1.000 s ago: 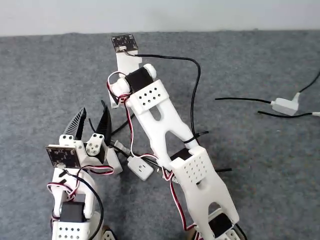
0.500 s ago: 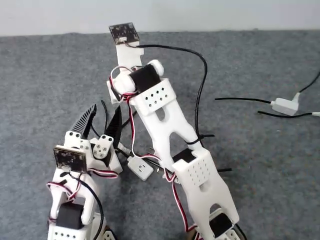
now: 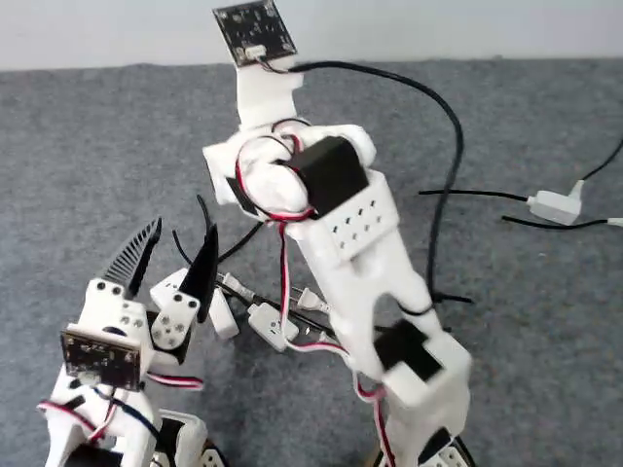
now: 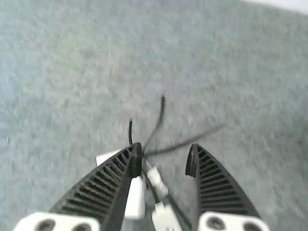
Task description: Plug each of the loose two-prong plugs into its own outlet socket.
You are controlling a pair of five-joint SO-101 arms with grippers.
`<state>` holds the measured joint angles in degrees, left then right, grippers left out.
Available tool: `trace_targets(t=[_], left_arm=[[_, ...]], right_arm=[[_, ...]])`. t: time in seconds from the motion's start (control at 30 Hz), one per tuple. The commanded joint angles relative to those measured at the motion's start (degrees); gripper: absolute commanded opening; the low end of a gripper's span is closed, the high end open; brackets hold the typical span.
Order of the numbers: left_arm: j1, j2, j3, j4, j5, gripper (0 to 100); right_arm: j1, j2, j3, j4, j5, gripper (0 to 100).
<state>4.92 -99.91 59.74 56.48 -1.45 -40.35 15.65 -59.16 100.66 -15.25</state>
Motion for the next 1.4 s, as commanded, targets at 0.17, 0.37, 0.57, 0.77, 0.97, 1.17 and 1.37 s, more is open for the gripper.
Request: trace_targets(t=[0.17,0.37,0.57,0.77,0.97,1.17,1.37], left_arm=[[-11.7,0.1,-5.6,6.7,-5.1,20],[-11.4,0.1,0.5,9.0,-4.7,20],[-11.6,0.1,9.7,4.8,-3.4,20],[-11.4,0.1,16.0,-0.4,-3.2,20],[-11.4,0.1,19.6,-4.8,-3.1,20],[-12.2,0.1,20.6,-5.0,-3.1,20],[-28.5,0.5,28.0,-21.5,1.5,20]], right_arm=[[13.1,-32.0,33.1,2.3,1.0,16.6],[21.9,-50.6,59.7,2.1,0.9,16.9],[29.0,-56.1,80.5,-13.1,14.7,16.9],[31.8,-56.1,96.3,-28.3,28.1,16.9],[31.9,-56.1,105.8,-41.9,27.4,16.9],[33.7,-56.1,113.8,-50.5,27.4,16.9],[34.8,-56.8,114.6,-49.7,27.5,16.9]])
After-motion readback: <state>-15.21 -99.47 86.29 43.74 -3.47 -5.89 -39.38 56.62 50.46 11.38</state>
